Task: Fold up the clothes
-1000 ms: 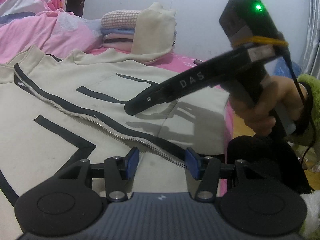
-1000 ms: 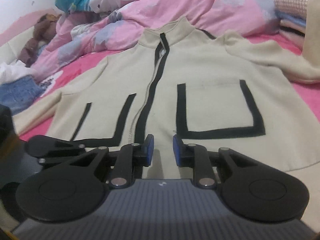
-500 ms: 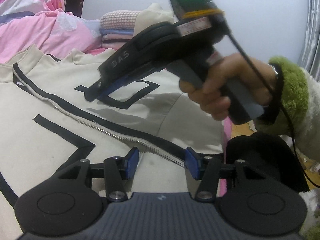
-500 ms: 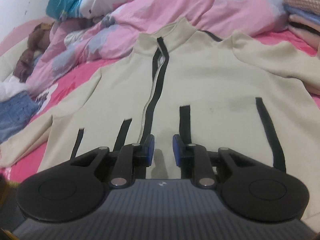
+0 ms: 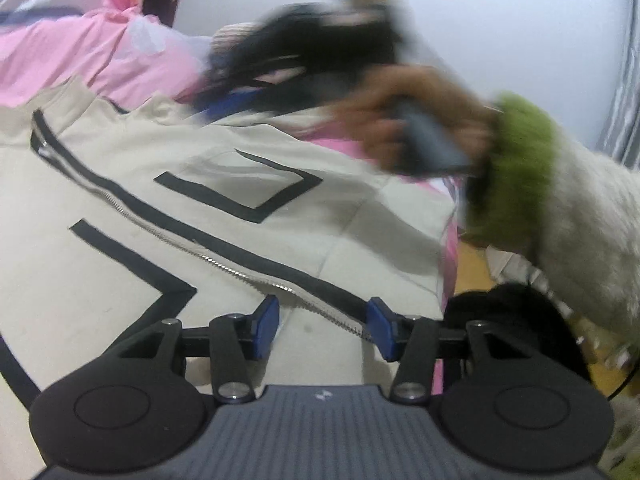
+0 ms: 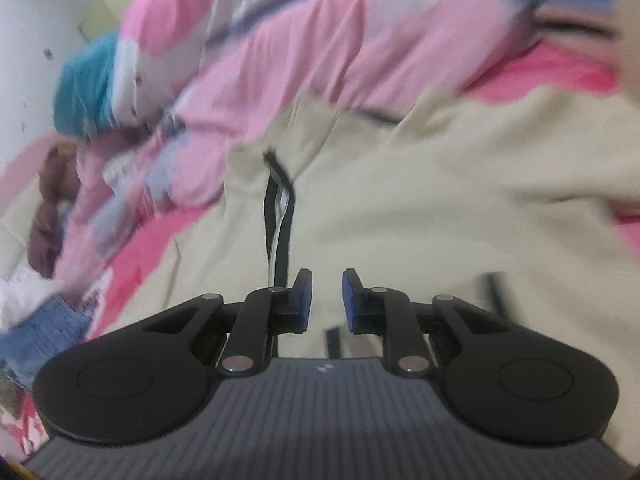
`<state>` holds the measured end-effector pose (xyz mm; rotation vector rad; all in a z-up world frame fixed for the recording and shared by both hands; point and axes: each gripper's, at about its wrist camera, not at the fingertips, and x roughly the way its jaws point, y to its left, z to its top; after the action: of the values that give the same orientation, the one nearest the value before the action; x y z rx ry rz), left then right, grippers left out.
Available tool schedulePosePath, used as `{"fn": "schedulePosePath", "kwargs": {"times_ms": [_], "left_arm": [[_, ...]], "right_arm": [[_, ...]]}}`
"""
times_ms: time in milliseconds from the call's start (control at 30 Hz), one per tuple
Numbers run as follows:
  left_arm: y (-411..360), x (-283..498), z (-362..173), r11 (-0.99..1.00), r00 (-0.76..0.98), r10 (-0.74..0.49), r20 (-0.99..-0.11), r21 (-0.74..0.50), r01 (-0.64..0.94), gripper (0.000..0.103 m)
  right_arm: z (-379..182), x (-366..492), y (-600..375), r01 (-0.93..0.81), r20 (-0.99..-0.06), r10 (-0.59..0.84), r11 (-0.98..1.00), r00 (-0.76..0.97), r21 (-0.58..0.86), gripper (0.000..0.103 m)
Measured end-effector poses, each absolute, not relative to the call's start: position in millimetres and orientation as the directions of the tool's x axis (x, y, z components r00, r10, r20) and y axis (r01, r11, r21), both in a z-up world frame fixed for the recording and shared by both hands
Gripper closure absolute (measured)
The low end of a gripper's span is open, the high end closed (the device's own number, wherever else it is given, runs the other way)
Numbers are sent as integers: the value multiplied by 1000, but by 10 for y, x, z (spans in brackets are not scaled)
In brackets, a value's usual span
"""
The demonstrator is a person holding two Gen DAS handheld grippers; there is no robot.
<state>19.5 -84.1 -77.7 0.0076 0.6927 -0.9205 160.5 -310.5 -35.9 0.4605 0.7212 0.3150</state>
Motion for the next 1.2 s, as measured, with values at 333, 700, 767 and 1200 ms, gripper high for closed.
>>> {"fn": "schedulePosePath", "kwargs": {"times_ms": [333,700,767,1200], "left_arm": [[-590,304,-482,679,494,-702,-513,-272,682,54],[-1477,306,-646,670,464,-596,-655,-87,738,58],[-1447,302,-663,667,460,-603,-652,-95,739,58],[-1346,336,-795,614,421,-693,-585,-172,770,48]], "right_arm": [[-387,791,-3386,-145,-728,339,937,595,318,85],[-551,984,-3202,-107,-711,220,974,668,200,85],[-466,869,-3248,-153,-709,267,963,652,222,85],[-328,1958,-3193,-158,-699,294,954,651,254,83]]}}
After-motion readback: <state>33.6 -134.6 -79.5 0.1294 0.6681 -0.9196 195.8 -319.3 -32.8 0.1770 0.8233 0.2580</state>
